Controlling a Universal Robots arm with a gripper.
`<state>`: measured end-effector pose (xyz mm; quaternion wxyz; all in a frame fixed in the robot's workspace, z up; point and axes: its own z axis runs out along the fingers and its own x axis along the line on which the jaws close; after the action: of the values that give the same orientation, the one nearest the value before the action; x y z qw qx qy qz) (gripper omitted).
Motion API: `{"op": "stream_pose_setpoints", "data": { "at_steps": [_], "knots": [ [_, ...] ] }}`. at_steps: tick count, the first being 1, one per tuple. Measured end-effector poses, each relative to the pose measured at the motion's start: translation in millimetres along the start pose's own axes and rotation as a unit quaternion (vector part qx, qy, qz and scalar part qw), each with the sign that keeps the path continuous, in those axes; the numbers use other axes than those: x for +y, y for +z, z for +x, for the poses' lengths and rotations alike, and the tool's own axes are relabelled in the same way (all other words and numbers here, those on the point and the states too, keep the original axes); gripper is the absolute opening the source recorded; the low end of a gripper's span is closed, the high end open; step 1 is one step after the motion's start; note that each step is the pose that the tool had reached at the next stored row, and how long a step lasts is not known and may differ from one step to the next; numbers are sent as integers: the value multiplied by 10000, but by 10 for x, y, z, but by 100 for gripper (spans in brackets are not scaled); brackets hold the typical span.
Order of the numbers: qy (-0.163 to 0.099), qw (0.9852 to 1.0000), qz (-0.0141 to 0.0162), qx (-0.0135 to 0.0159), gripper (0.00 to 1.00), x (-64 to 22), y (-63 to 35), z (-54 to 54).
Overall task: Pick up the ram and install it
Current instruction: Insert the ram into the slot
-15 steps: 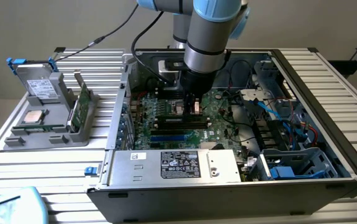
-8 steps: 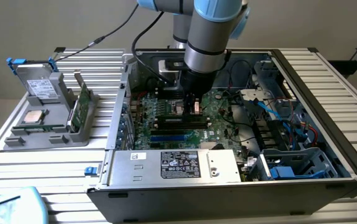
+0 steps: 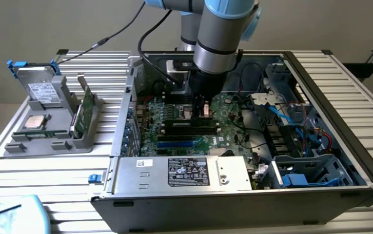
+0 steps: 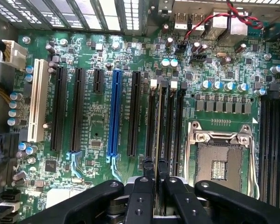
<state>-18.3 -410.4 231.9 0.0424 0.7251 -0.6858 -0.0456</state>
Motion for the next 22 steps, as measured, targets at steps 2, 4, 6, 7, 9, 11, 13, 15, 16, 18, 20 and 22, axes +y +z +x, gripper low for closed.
{"op": "stream_pose_setpoints", "data": {
  "at_steps": [2,4,6,7,9,11,13,15,16,18,20,22],
  "knots": [
    [-4,10000,0,6,14,0,0,0],
    [-8,10000,0,17,14,-1,0,0],
    [-10,10000,-1,30,14,-1,-1,1],
    [-11,10000,-3,38,14,-1,-2,3],
    [-17,10000,-3,51,14,-7,-2,8],
    [-27,10000,-3,58,14,-20,-3,12],
    [-33,10000,-3,62,14,-26,-4,14],
    [-33,10000,-3,69,14,-25,-4,20],
    [-32,10000,-4,78,14,-25,-3,23],
    [-29,9999,-5,100,14,-25,-2,27],
    [-27,9999,-7,123,14,-26,0,29],
    [-24,9999,-8,145,14,-27,4,29]
  ]
}}
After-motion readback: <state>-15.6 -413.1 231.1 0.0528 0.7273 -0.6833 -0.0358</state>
